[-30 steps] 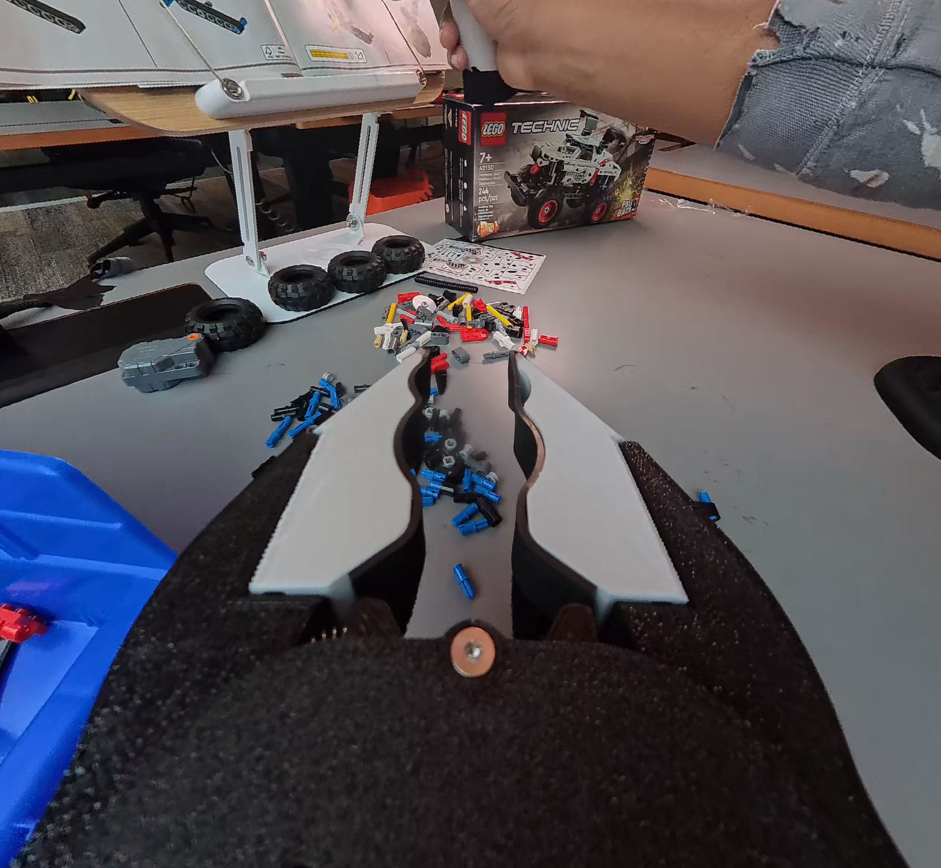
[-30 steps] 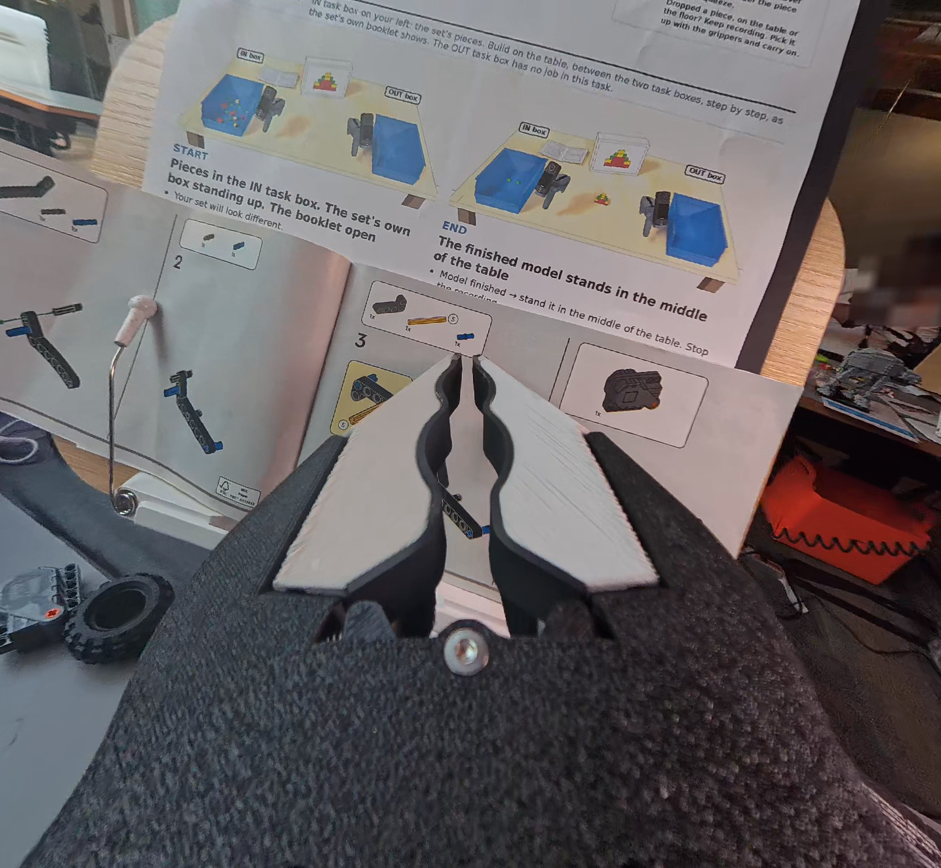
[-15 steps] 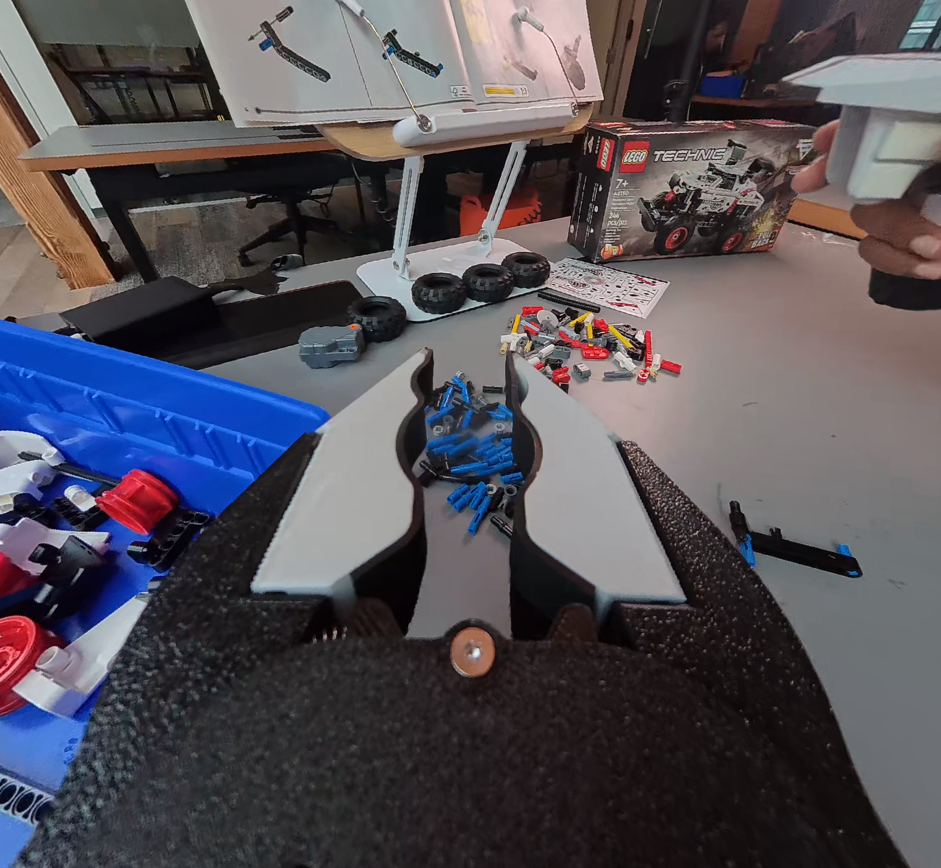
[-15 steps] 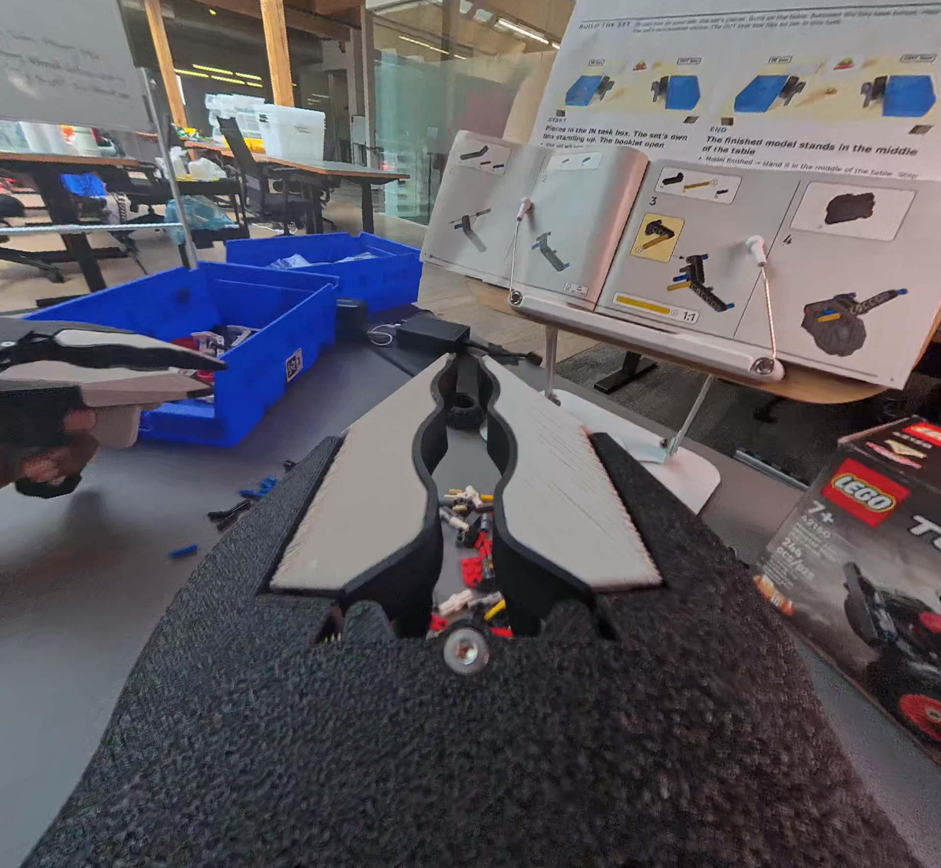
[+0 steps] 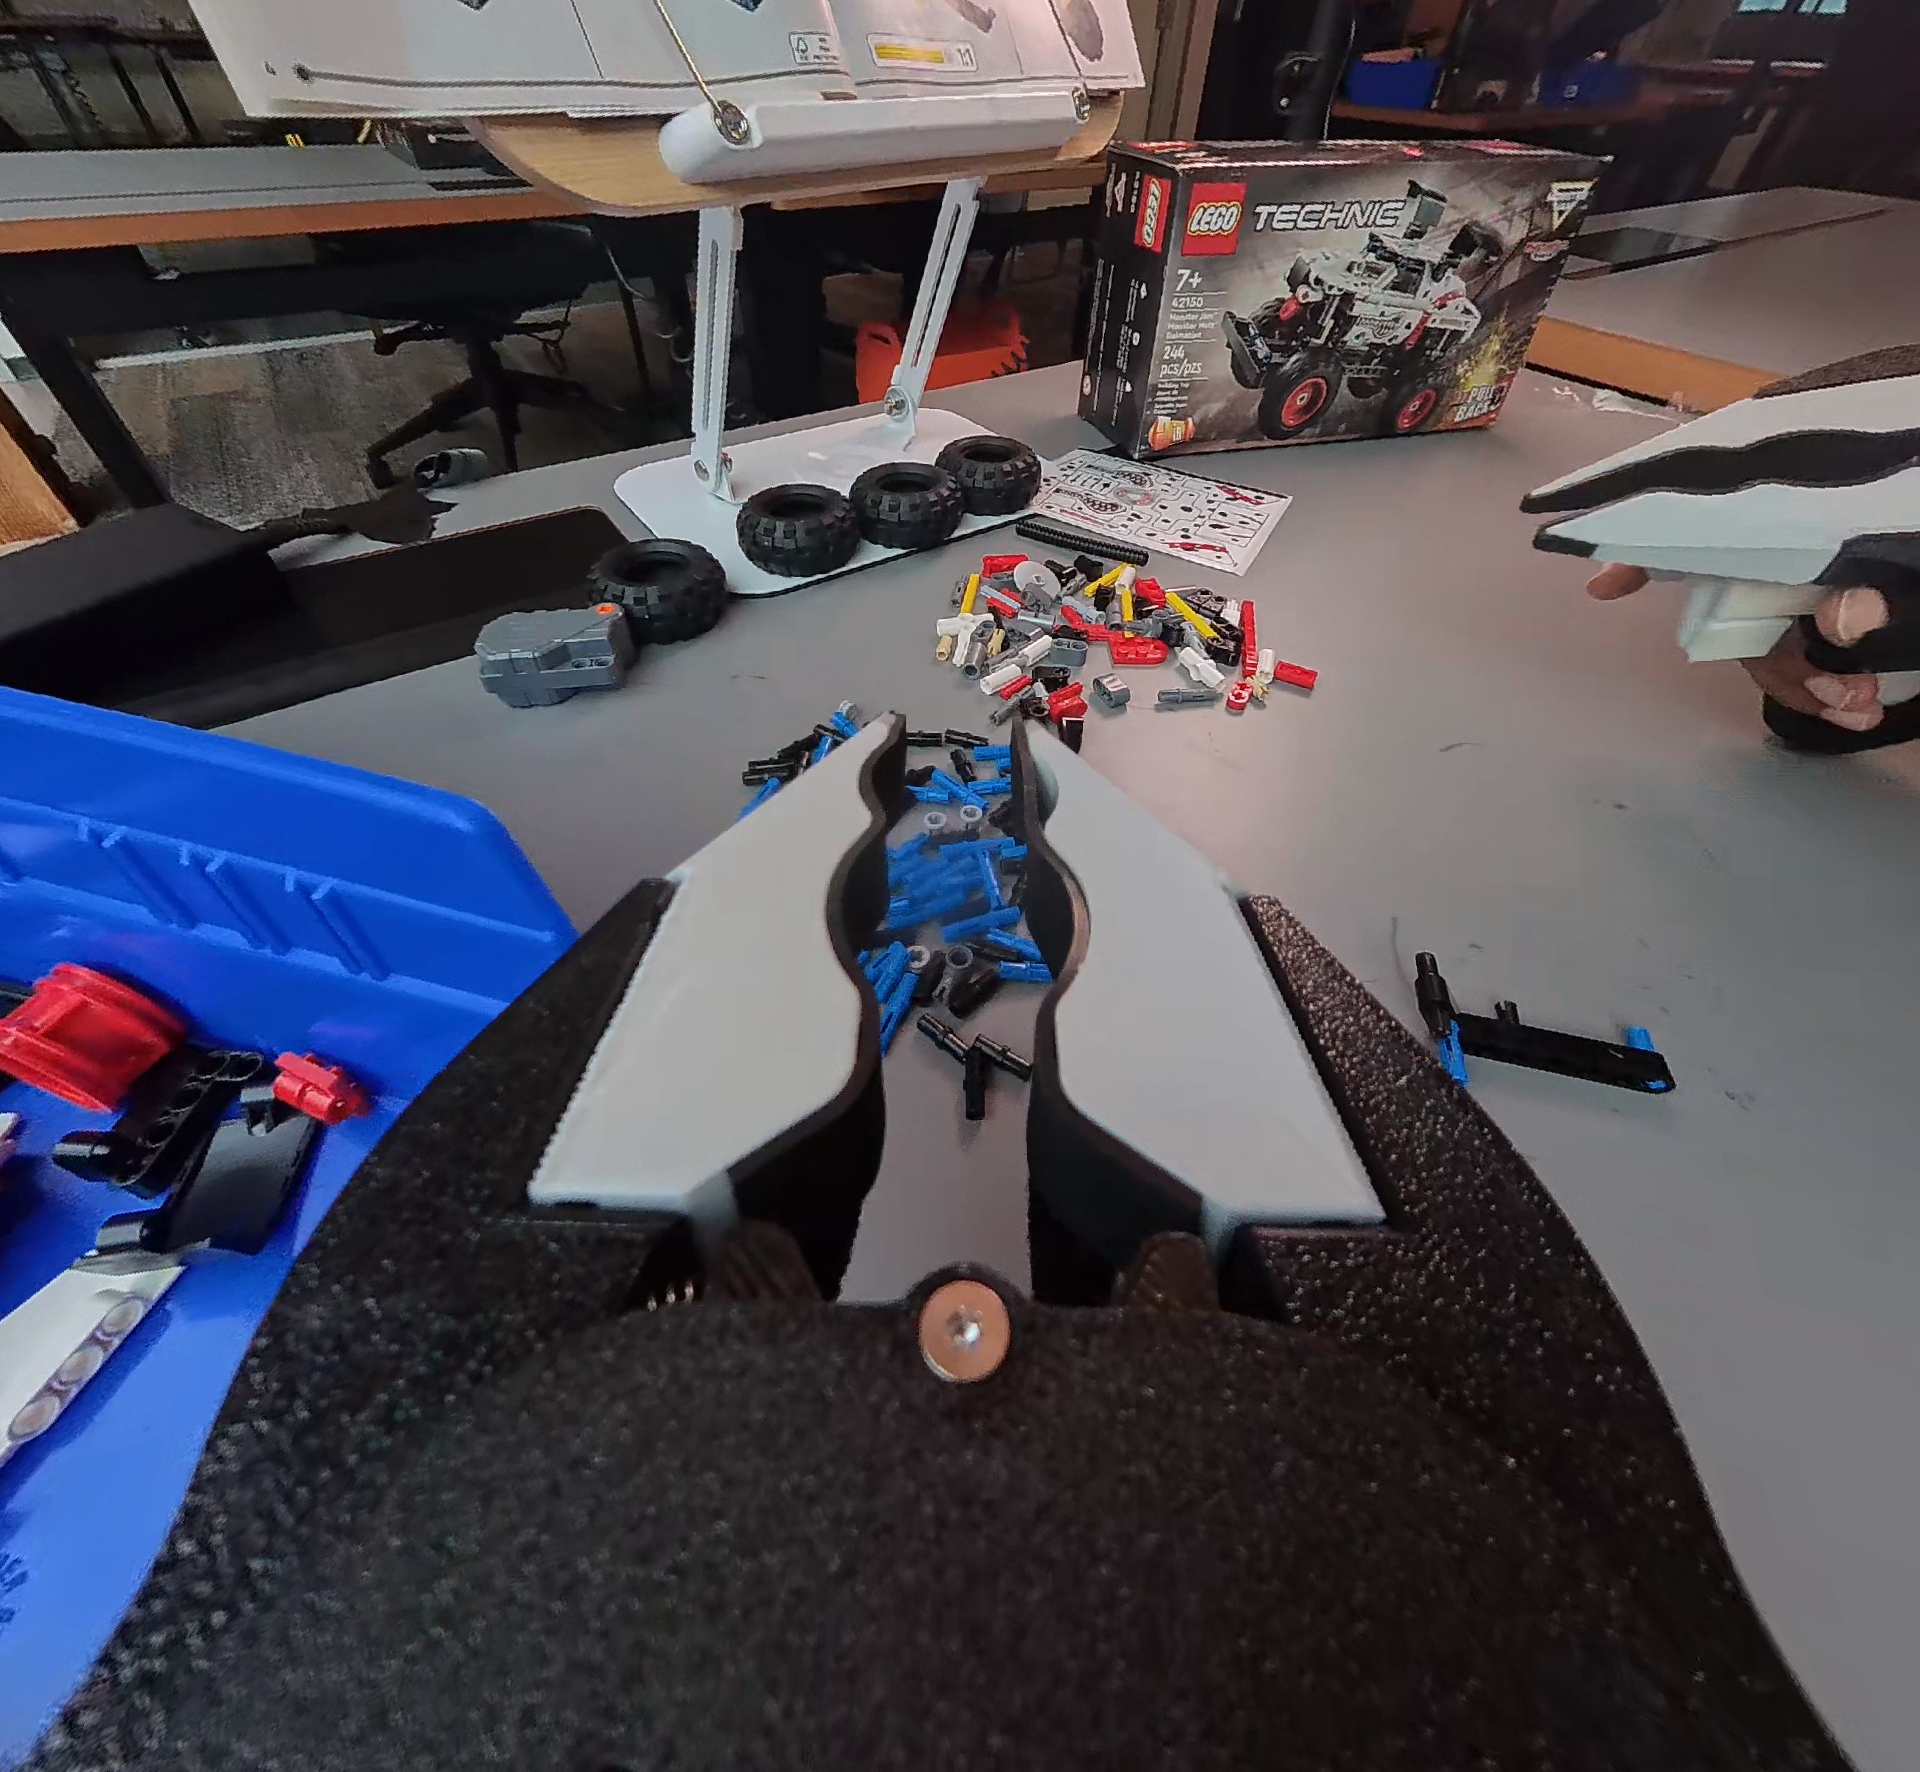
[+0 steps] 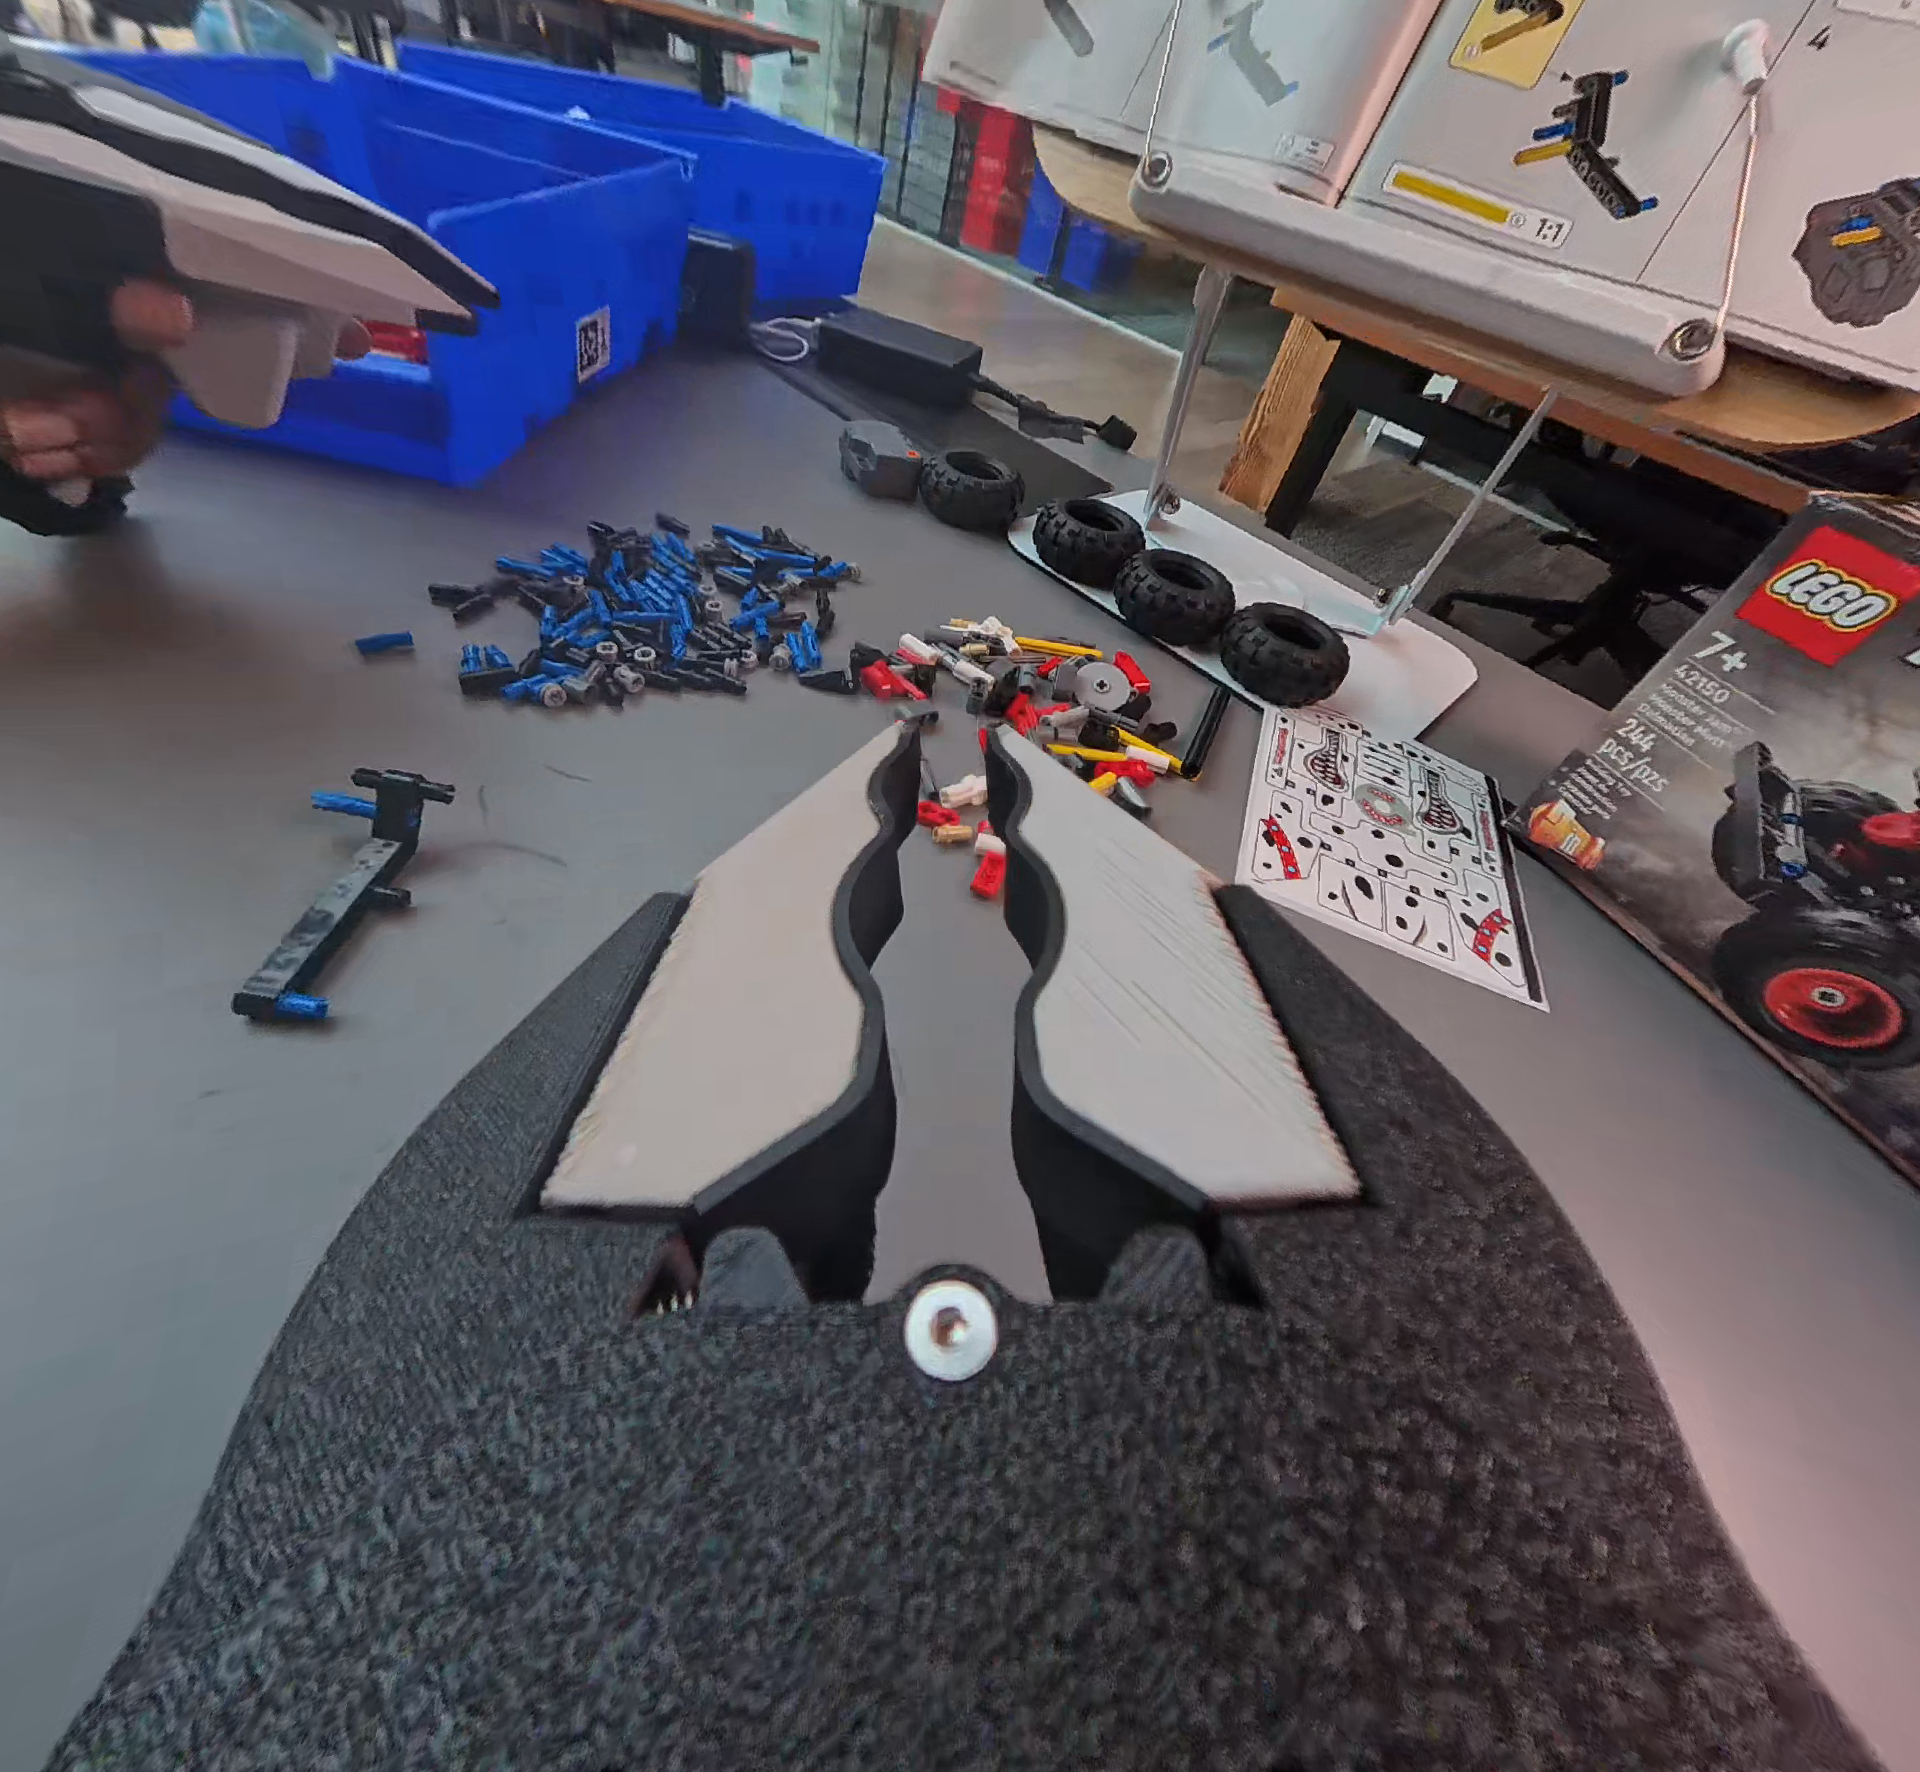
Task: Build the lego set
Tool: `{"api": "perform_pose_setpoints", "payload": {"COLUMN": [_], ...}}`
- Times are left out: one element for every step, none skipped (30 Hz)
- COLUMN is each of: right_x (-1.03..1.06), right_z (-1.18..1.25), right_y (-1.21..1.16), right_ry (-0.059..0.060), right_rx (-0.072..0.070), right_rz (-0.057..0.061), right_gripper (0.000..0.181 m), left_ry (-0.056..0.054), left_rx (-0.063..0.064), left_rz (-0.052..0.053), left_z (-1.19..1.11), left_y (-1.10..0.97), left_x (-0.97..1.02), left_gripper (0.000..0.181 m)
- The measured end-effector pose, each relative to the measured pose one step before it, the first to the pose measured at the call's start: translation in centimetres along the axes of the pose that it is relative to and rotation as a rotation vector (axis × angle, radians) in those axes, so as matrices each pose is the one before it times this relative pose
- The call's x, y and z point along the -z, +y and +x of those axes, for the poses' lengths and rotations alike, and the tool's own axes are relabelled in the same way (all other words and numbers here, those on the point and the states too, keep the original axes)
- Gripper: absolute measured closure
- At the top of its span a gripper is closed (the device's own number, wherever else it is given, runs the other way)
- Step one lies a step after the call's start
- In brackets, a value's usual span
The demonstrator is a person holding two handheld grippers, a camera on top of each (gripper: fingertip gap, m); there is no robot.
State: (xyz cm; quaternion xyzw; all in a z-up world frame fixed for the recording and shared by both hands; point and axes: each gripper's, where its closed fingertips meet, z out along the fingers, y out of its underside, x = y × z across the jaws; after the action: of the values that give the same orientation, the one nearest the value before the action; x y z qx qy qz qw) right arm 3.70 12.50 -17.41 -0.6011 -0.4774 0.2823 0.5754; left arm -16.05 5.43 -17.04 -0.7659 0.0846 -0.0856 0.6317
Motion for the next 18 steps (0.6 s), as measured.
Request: {"api": "perform_pose_setpoints", "payload": {"right_x": [-0.454,-0.536,-0.583,-0.681,-0.804,-0.949,-1.07,-1.124,-1.146,-1.101,-1.037,-0.908,-0.766,-0.656,-0.58,-0.5,-0.398,-0.363], "right_z": [0.291,0.317,0.516,0.702,0.743,0.643,0.775,0.953,0.917,0.852,0.723,0.501,0.621,0.678,0.414,0.087,-0.059,-0.154], "right_y": [0.789,0.616,0.497,0.399,0.28,0.271,0.284,0.157,0.09,0.009,-0.007,-0.092,-0.117,-0.089,-0.039,-0.006,-0.103,0.005], "right_ry": [-0.014,-0.024,-0.0194,-0.0156,-0.0169,-0.0253,-0.0164,-0.0049,-0.0066,-0.0109,-0.02,-0.0317,-0.02,-0.0122,-0.0242,-0.0397,-0.0432,-0.0468], "right_rx": [0.0198,0.0151,0.0069,0.0032,-0.0019,-0.0045,-0.0037,0.0064,0.0179,0.019,0.0172,0.0092,0.0086,0.0237,0.0421,0.0492,0.0357,0.0195], "right_rz": [-0.0475,-0.0413,-0.0393,-0.0411,-0.04,-0.0441,-0.0476,-0.04,-0.0333,-0.0263,-0.0214,-0.0152,-0.0173,-0.0224,-0.0249,-0.0246,-0.0155,-0.0238], "right_gripper": [0.169,0.169,0.169,0.169,0.17,0.17,0.17,0.17,0.171,0.172,0.173,0.173,0.173,0.173,0.174,0.174,0.174,0.175], "left_ry": [0.0061,0.006,0.0049,0.0047,0.0071,0.0074,0.005,0.0028,0.0017,0.0006,0.0004,0.0012,0.0018,0.0023,0.0029,0.0033,0.0035,0.0037], "left_rx": [0.0037,0.0024,-0.0006,-0.0028,-0.0031,-0.0038,-0.0063,-0.0091,-0.0102,-0.009,-0.006,-0.0023,0.0009,0.0031,0.0036,0.003,0.0027,0.0021], "left_rz": [-0.0081,-0.0072,-0.0066,-0.0079,-0.0099,-0.0094,-0.0057,-0.0019,-0.0007,-0.001,-0.0008,-0.0007,-0.0011,-0.001,-0.0004,-0.0003,-0.0014,-0.0029], "left_z": [0.093,0.098,0.107,0.115,0.187,0.213,0.215,0.188,0.161,0.112,0.071,0.032,0.017,0.001,-0.007,0.001,0.017,0.017], "left_y": [0.192,0.176,0.165,0.18,0.177,0.164,0.111,0.037,0.003,0.006,0.013,0.019,0.021,0.014,0.006,-0.008,0.013,0.045], "left_x": [-0.111,-0.132,-0.149,-0.158,-0.139,-0.119,-0.066,-0.01,0.008,0.011,0.015,0.003,-0.01,0.003,0.004,-0.006,-0.015,-0.04], "left_gripper": [0.162,0.161,0.16,0.158,0.157,0.156,0.156,0.156,0.156,0.156,0.156,0.156,0.155,0.155,0.155,0.155,0.155,0.155]}}
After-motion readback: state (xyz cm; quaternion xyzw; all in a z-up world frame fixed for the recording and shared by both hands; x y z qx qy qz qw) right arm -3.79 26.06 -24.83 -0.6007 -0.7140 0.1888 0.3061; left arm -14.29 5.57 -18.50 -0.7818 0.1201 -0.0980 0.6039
